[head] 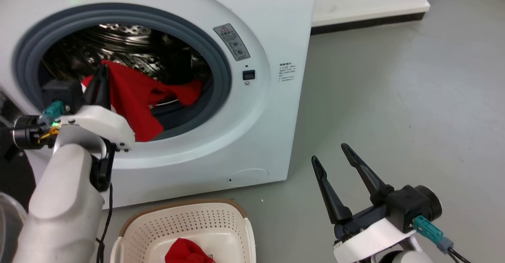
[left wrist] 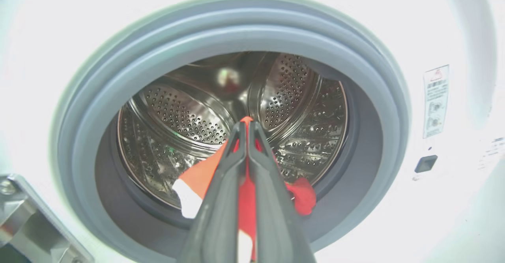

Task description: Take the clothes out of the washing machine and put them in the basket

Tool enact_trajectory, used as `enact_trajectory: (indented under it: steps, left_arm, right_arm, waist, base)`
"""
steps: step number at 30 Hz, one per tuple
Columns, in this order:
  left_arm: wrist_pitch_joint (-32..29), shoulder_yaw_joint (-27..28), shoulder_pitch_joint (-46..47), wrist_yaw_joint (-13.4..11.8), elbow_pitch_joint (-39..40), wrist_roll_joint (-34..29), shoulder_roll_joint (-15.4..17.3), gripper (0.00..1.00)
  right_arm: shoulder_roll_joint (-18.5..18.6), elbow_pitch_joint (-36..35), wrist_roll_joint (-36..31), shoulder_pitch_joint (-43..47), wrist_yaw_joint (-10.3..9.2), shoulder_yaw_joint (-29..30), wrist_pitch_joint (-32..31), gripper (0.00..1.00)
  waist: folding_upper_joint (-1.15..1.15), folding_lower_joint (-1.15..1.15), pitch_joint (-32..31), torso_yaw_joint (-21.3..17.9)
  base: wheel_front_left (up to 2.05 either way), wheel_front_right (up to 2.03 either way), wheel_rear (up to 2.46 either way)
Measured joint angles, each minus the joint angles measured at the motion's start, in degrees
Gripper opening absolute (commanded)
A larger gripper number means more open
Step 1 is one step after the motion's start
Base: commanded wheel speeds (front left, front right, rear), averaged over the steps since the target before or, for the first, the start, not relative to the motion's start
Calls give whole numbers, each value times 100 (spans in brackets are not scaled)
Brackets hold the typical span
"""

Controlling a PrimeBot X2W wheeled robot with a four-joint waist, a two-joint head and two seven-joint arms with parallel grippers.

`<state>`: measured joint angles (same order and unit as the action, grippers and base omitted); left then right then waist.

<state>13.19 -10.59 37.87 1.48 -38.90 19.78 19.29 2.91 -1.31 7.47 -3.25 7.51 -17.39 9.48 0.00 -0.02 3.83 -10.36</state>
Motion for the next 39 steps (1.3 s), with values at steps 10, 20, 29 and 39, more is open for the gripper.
enact_trajectory:
  steps: [10, 20, 29, 39]
  left_arm:
    - [-835, -21, -1270, -316, 2772, 55, 245, 0]
    - [-1415, 105, -2777, -1068, 5147, 55, 247, 0]
    - [-1583, 67, -3906, -1452, 5146, 259, -27, 0]
    - [-1000, -114, -4079, -1155, 3133, 809, -689, 0]
  right_arm:
    - [1, -198, -122, 309, 0, 213, -246, 100]
    - [0, -294, -156, 377, 0, 181, -345, 100]
    - [0, -366, -159, 402, 0, 165, -365, 100]
    - [0, -378, -175, 158, 0, 90, -339, 100]
  waist:
    - [0, 1, -305, 443]
    - [0, 1, -398, 615]
    - [0, 1, -214, 647]
    - [0, 2, 255, 544]
  base:
    - [0, 0, 0]
    - [0, 0, 0]
    - [0, 0, 0]
    - [0, 0, 0]
